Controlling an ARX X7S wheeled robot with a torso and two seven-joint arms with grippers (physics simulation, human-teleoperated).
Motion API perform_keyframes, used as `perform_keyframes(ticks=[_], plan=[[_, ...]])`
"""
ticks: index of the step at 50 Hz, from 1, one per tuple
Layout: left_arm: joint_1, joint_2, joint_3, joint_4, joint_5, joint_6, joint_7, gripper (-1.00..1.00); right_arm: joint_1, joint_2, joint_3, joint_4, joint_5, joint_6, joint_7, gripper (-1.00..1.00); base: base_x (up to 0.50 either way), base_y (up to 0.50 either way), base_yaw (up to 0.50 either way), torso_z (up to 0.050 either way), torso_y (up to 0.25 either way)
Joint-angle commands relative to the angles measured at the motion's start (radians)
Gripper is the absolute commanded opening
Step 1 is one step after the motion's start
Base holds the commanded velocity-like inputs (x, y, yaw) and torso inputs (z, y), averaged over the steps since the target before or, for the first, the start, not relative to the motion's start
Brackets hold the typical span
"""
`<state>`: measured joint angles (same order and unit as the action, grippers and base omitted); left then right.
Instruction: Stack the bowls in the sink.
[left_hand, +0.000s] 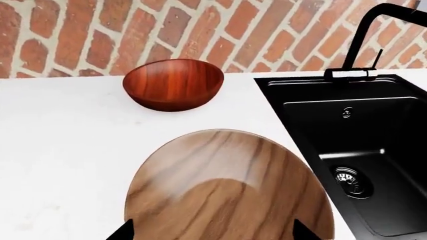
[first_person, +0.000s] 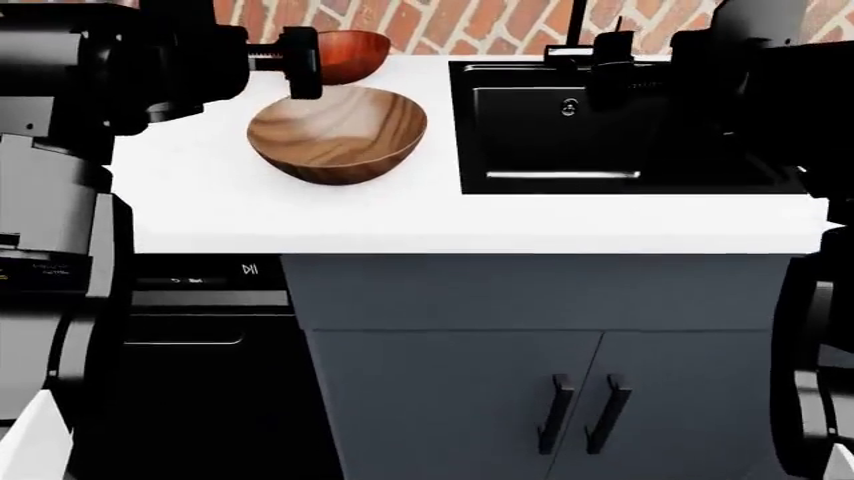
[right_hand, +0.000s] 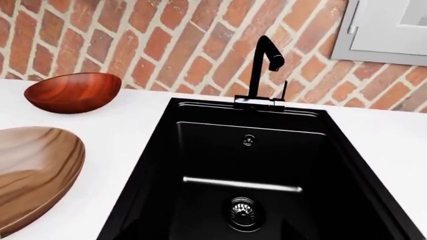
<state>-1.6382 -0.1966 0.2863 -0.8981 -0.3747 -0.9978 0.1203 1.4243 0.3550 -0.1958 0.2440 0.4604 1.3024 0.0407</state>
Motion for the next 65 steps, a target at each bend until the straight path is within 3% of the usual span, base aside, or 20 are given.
perform_keyframes(ticks=[1,47,65], plan=[[0.006,-0.006,-0.004,0.003,-0.006,-0.014,-0.008,1.00,0.006,-0.004,-0.007,0.029,0.003,0.001,-0.004,1.00,0.26,0.00,0.00,0.000,0.000],[0.036,-0.031,-0.008,0.084,-0.026,-0.058,-0.034,1.00,0.011,0.006,-0.011,-0.001,0.026,0.020,0.007,1.00,0.26,0.00,0.00,0.000,0.000],[0.054,-0.037,-0.010,0.105,-0.033,-0.068,-0.045,1.00,-0.099,0.018,0.044,-0.109,0.067,0.082,0.046,1.00,0.26,0.00,0.00,0.000,0.000]])
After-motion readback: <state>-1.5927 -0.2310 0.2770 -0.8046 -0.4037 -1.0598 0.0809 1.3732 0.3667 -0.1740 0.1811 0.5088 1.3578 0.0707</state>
